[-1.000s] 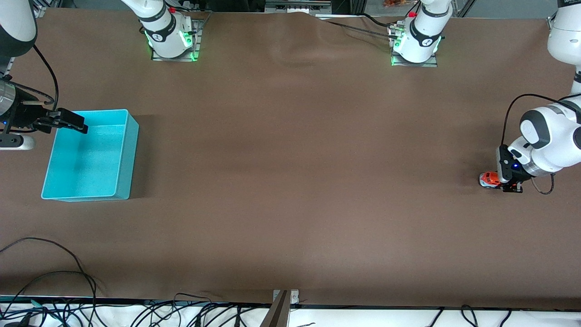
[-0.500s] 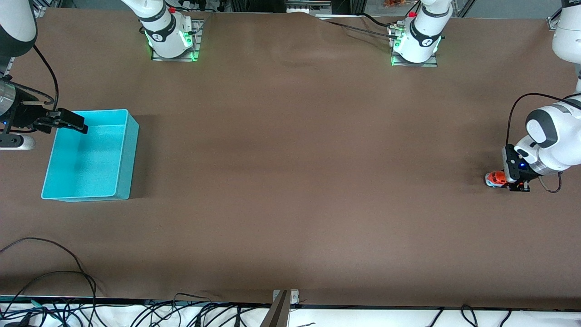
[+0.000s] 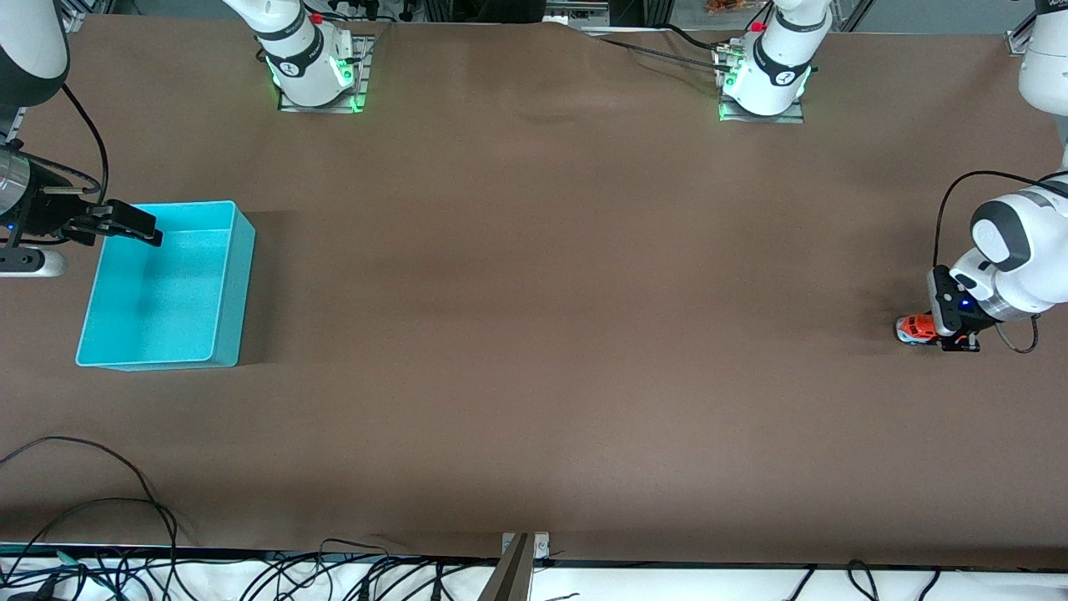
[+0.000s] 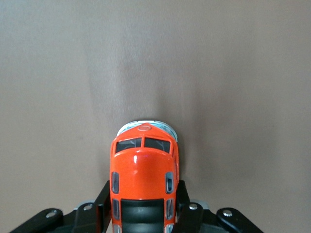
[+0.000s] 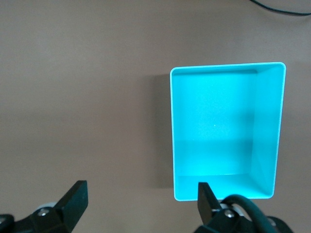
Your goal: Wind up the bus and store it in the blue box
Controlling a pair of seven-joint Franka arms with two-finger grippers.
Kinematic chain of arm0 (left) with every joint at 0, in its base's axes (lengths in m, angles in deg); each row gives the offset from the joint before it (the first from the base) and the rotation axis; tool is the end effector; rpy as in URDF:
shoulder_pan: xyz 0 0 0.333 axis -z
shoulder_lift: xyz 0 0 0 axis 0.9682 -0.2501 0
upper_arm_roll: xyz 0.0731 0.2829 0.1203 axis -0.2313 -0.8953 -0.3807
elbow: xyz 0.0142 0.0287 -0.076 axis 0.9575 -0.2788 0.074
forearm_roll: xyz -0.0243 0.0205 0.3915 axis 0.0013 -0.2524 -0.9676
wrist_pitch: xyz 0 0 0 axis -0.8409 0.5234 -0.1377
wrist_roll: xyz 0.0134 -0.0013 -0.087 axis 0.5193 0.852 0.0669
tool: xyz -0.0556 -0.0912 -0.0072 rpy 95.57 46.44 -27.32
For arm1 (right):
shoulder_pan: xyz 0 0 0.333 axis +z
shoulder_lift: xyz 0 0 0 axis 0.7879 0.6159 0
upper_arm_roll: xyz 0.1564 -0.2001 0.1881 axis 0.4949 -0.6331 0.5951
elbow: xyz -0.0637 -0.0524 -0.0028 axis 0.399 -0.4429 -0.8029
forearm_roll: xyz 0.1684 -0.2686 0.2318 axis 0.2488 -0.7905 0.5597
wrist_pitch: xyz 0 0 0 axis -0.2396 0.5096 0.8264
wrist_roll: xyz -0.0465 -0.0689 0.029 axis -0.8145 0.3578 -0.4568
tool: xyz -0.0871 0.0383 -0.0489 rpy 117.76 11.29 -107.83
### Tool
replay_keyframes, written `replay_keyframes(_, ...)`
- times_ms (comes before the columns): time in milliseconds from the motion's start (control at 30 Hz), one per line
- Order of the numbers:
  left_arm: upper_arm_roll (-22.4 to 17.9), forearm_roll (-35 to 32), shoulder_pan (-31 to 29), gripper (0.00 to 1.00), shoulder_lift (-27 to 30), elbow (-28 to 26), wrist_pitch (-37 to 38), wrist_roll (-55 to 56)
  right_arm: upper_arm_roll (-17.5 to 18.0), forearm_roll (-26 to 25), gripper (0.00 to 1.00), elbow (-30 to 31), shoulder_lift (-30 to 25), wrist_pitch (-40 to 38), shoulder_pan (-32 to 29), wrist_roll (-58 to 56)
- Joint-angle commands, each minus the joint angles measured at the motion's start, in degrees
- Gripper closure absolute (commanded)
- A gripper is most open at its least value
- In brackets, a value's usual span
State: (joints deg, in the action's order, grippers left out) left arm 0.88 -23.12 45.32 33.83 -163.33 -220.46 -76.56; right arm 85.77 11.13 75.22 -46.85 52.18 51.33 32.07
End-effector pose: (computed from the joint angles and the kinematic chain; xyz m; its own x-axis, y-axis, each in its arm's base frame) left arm 0.5744 0.2653 0.1892 -0.0366 -0.9985 -0.0412 -0.9982 0.0385 -0.0456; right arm 0.5896 -0.0227 0.5471 0.9971 -0.0036 -0.0762 -0.0051 -0.9998 -0.0189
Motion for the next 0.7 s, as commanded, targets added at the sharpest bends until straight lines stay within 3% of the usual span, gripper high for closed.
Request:
replay_keyframes(0,-0.9,-0.7,-1.36,0.75,-5.76,0.53,-0.29,0.17,-0.08,-0.86,0.0,-1.44,0.67,-0.49,0.04,0.62)
replay_keyframes(233,-0.9,-0.7,-1.36,0.69,-5.75,0.53,-0.29,0.17,-0.08,-0.86,0.0,-1.44,0.67,-0.49,0.04,0.62)
replay_keyframes(267,-0.9,-0.7,-1.36,0.63,-5.75,0.53,-0.29,0.17,-0.08,-0.86,0.0,-1.44,0.67,-0.49,0.04,0.62)
replay_keyframes(333,-0.9,-0.7,-1.36,0.38,-5.58,0.53,-0.29,0.26,-0.08,-0.86,0.0,-1.61,0.67,-0.49,0.04,0.62)
replay_keyframes(367,-0.9,-0.7,-1.36,0.25,-5.49,0.62,-0.29,0.35,-0.08,-0.86,0.0,-1.7,0.67,-0.49,0.04,0.62)
replay_keyframes(400,-0.9,-0.79,-1.27,0.0,-5.23,1.49,-0.11,1.04,-0.08,-0.86,0.0,-1.79,0.67,-0.49,0.04,0.62)
replay_keyframes(667,-0.99,-1.14,-1.09,0.0,-2.07,1.32,2.87,3.59,-0.08,-0.86,0.0,-1.79,0.67,-0.49,0.04,0.62)
